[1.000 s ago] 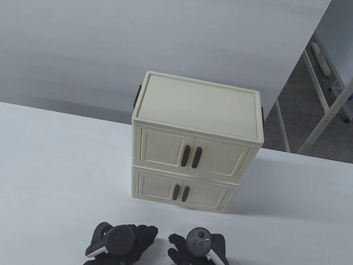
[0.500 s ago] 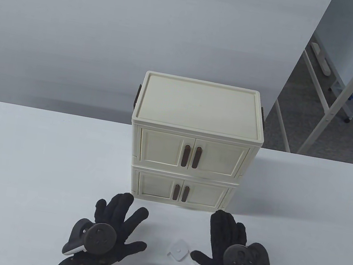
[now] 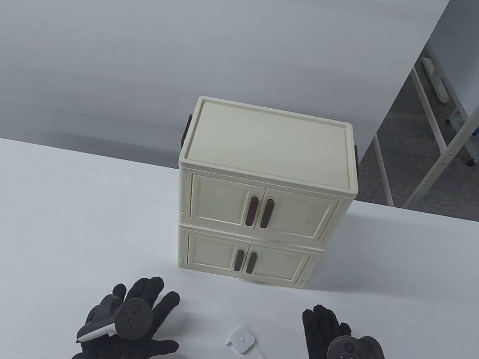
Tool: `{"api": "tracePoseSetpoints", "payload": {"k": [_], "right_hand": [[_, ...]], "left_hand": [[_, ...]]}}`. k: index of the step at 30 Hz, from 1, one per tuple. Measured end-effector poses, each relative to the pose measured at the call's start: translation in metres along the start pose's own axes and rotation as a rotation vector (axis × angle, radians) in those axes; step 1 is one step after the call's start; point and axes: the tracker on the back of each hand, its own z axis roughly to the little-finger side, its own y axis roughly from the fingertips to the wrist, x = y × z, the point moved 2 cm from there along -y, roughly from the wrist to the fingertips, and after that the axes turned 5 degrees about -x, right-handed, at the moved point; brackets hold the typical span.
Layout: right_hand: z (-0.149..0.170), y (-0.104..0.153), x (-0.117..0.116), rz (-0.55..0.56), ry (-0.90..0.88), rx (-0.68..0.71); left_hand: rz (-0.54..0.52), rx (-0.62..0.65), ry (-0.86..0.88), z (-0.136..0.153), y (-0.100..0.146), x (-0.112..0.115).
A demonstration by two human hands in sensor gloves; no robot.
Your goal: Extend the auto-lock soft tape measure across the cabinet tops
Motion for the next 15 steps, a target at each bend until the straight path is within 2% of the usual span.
{"api": "tracePoseSetpoints", "payload": {"k": [2,15], "right_hand": [[0.001,-0.001,-0.004,-0.034,0.007,-0.015],[0.002,-0.003,-0.012,-0.064,0.022,-0.024]], "left_hand": [[0.01,0.0,0.007,0.0,0.0,0.002],[0.015,-0.011,0.002,0.001,-0.001,0.005]]}}
